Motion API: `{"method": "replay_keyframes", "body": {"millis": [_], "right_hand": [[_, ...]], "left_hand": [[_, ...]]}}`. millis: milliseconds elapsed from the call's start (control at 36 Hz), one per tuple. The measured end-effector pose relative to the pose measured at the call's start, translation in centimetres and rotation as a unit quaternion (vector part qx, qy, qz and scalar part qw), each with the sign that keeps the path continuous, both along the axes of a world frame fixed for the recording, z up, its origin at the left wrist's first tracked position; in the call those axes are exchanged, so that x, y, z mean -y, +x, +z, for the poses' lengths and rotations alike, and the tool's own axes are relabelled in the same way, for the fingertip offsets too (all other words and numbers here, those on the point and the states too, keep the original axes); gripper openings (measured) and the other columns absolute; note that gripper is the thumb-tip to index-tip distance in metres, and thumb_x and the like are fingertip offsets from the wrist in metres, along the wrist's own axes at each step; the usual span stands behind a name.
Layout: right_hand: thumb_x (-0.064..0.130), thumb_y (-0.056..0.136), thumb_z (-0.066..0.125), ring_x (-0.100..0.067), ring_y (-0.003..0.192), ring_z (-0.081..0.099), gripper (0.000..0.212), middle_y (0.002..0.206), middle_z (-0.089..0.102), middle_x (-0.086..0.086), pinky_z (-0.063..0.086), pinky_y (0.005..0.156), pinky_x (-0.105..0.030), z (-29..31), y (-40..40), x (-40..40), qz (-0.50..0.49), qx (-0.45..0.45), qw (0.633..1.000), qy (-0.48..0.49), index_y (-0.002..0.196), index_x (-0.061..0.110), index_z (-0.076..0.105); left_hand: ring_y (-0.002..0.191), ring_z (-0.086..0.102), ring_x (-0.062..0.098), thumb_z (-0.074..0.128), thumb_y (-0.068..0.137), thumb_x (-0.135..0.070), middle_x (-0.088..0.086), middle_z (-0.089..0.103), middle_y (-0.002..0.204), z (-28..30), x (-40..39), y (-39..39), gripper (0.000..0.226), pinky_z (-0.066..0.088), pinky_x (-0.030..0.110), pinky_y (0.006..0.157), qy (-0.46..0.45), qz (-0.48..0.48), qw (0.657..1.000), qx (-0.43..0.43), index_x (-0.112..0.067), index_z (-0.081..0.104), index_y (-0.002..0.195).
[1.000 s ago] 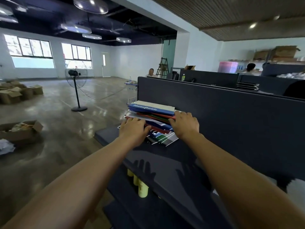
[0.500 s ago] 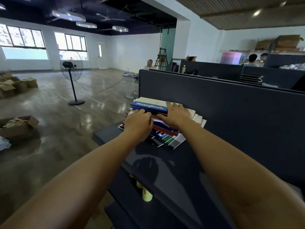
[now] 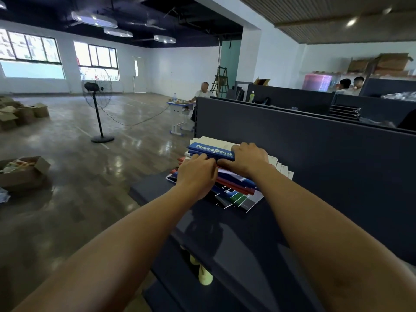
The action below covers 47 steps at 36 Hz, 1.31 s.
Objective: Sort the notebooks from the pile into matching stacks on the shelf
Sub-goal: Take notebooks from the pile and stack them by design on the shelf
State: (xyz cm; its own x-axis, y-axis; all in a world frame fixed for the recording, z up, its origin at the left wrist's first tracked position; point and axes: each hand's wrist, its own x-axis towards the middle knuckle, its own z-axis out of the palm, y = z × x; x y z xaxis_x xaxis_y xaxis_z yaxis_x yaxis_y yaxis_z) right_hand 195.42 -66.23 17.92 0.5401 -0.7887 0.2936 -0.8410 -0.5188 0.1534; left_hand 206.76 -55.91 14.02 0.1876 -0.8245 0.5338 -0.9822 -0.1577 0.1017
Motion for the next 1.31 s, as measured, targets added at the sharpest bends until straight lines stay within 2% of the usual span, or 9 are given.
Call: {"method": "replay_keyframes", "body": {"millis": [83, 222, 417, 556, 639, 806, 889, 1056, 1306], "right_hand": [[0.076, 0.085, 0.033, -0.026, 0.108, 0.053, 0.071, 0.117, 0.057, -0.007, 0.044, 0.079, -0.037, 0.0, 0.0, 0.0, -0.003, -0.006, 1.0, -0.008, 0.119, 0.018, 0.056], [0.057, 0.099, 0.024, -0.022, 0.088, 0.058, 0.058, 0.1, 0.065, -0.007, 0.039, 0.067, -0.032, 0.3, 0.3, -0.8, 0.029, -0.012, 0.997, -0.064, 0.099, 0.014, 0.062], [0.049, 0.101, 0.023, -0.027, 0.092, 0.06, 0.052, 0.1, 0.064, -0.008, 0.039, 0.07, -0.033, 1.2, -0.1, -0.5, 0.029, 0.022, 0.998, -0.055, 0.098, 0.014, 0.063], [0.033, 0.1, 0.04, -0.028, 0.095, 0.06, 0.028, 0.108, 0.063, -0.009, 0.042, 0.071, -0.034, 0.9, -0.1, -0.3, 0.066, -0.03, 0.996, -0.058, 0.119, 0.018, 0.054], [0.024, 0.098, 0.045, -0.027, 0.099, 0.058, 0.029, 0.111, 0.063, -0.009, 0.047, 0.075, -0.037, 0.9, 0.2, -0.7, 0.076, -0.055, 0.993, -0.07, 0.127, 0.019, 0.048], [0.009, 0.097, 0.042, -0.025, 0.103, 0.054, 0.021, 0.11, 0.063, -0.01, 0.044, 0.081, -0.034, 1.3, -1.8, -2.6, 0.056, -0.046, 0.985, -0.156, 0.116, 0.01, 0.051], [0.001, 0.093, 0.044, -0.026, 0.106, 0.054, 0.025, 0.115, 0.061, -0.011, 0.045, 0.078, -0.034, 1.4, -3.8, -4.0, 0.03, -0.039, 0.99, -0.135, 0.117, 0.007, 0.048], [0.009, 0.091, 0.056, -0.024, 0.121, 0.051, 0.066, 0.139, 0.048, -0.008, 0.046, 0.081, -0.034, 0.4, -8.6, -6.7, -0.038, -0.036, 0.99, -0.128, 0.146, 0.01, 0.021], [0.004, 0.096, 0.043, -0.027, 0.126, 0.047, 0.058, 0.144, 0.042, -0.01, 0.044, 0.091, -0.038, -1.2, -17.1, -10.7, -0.136, -0.033, 0.986, -0.095, 0.149, 0.011, 0.02]], "left_hand": [[0.108, 0.051, 0.02, 0.036, 0.101, -0.036, 0.001, 0.058, 0.112, 0.0, 0.1, 0.0, 0.03, 0.04, 0.033, 0.087, -0.005, -0.004, 1.0, 0.001, -0.019, 0.059, 0.111], [0.108, 0.05, 0.021, 0.037, 0.101, -0.036, 0.001, 0.057, 0.111, -0.1, 0.2, 0.2, 0.029, 0.04, 0.034, 0.085, -0.008, -0.007, 1.0, 0.004, -0.019, 0.06, 0.107], [0.11, 0.051, 0.022, 0.039, 0.1, -0.035, 0.001, 0.057, 0.112, -0.1, 0.1, 0.2, 0.028, 0.04, 0.034, 0.087, -0.014, -0.014, 1.0, 0.003, -0.018, 0.061, 0.106], [0.11, 0.051, 0.021, 0.038, 0.1, -0.036, 0.0, 0.057, 0.112, 0.0, -0.1, 0.0, 0.028, 0.04, 0.035, 0.089, -0.006, -0.01, 1.0, 0.007, -0.019, 0.06, 0.106], [0.11, 0.051, 0.021, 0.038, 0.1, -0.036, 0.001, 0.058, 0.113, 0.1, -0.1, 0.0, 0.029, 0.04, 0.034, 0.088, -0.005, -0.017, 1.0, 0.01, -0.019, 0.06, 0.108], [0.111, 0.052, 0.025, 0.039, 0.1, -0.033, 0.003, 0.06, 0.117, 0.6, -0.1, -1.0, 0.029, 0.042, 0.036, 0.084, -0.018, -0.052, 0.998, 0.016, -0.016, 0.062, 0.108], [0.112, 0.053, 0.028, 0.04, 0.099, -0.03, 0.005, 0.062, 0.119, 0.8, -0.1, -2.0, 0.029, 0.042, 0.037, 0.085, -0.014, -0.073, 0.997, 0.017, -0.014, 0.062, 0.107], [0.117, 0.049, 0.026, 0.039, 0.099, -0.03, 0.003, 0.059, 0.124, 0.7, -0.6, -4.6, 0.027, 0.042, 0.038, 0.088, -0.018, -0.141, 0.99, 0.013, -0.016, 0.06, 0.111], [0.113, 0.05, 0.025, 0.04, 0.099, -0.031, 0.005, 0.056, 0.119, -1.8, 0.1, -10.9, 0.029, 0.044, 0.039, 0.079, 0.017, -0.231, 0.973, 0.008, -0.015, 0.056, 0.115]]}}
